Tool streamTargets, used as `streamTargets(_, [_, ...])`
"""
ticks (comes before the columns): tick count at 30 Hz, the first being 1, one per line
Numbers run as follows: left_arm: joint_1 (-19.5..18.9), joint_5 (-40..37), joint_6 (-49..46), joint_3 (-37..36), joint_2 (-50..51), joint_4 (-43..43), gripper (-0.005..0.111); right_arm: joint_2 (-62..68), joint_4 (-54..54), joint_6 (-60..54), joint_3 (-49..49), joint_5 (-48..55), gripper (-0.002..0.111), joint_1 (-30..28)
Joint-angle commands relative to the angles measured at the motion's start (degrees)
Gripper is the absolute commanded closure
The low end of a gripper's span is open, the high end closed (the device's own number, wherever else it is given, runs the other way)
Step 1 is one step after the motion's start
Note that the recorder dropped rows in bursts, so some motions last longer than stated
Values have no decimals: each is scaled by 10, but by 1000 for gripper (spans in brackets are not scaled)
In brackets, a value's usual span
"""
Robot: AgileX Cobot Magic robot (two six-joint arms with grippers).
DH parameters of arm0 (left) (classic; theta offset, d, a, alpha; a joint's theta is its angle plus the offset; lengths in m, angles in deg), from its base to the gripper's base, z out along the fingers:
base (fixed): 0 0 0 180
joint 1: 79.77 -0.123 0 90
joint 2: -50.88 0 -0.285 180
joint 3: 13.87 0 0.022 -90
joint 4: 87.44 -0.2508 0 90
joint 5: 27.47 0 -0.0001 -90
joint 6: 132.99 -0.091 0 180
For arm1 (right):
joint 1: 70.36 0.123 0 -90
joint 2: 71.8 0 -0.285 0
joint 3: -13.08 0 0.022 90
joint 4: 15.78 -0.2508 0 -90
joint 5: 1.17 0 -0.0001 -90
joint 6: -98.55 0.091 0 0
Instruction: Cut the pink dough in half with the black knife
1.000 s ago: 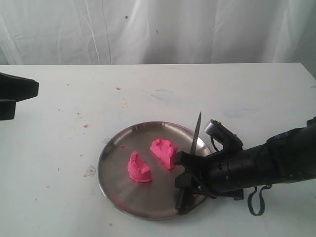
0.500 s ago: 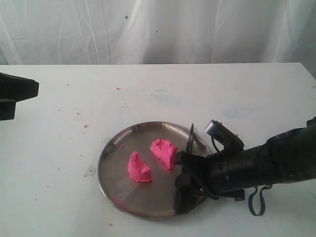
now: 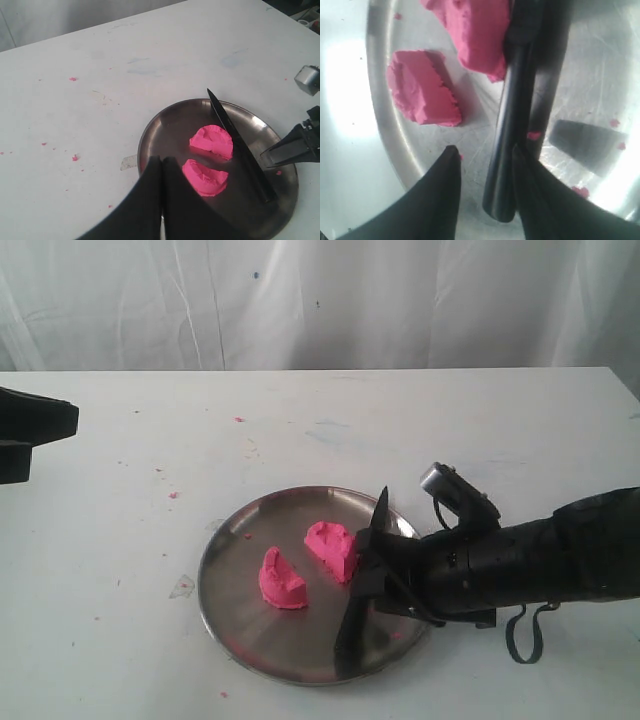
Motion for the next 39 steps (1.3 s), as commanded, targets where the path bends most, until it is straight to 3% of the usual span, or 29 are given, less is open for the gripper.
streamTargets(1, [4, -4, 4, -3, -4, 10, 107, -61, 2, -44, 23, -19, 74, 0])
streamTargets(13, [4, -4, 4, -3, -4, 10, 107, -332, 2, -157, 86, -3, 78, 0])
streamTargets(22, [4, -4, 4, -3, -4, 10, 107, -527, 106, -169, 86, 90, 108, 0])
streamTargets(30, [4, -4, 4, -3, -4, 10, 107, -617, 255, -169, 86, 137, 108, 0])
streamTargets(39, [4, -4, 4, -3, -4, 10, 107, -629, 360, -203, 86, 188, 108, 0])
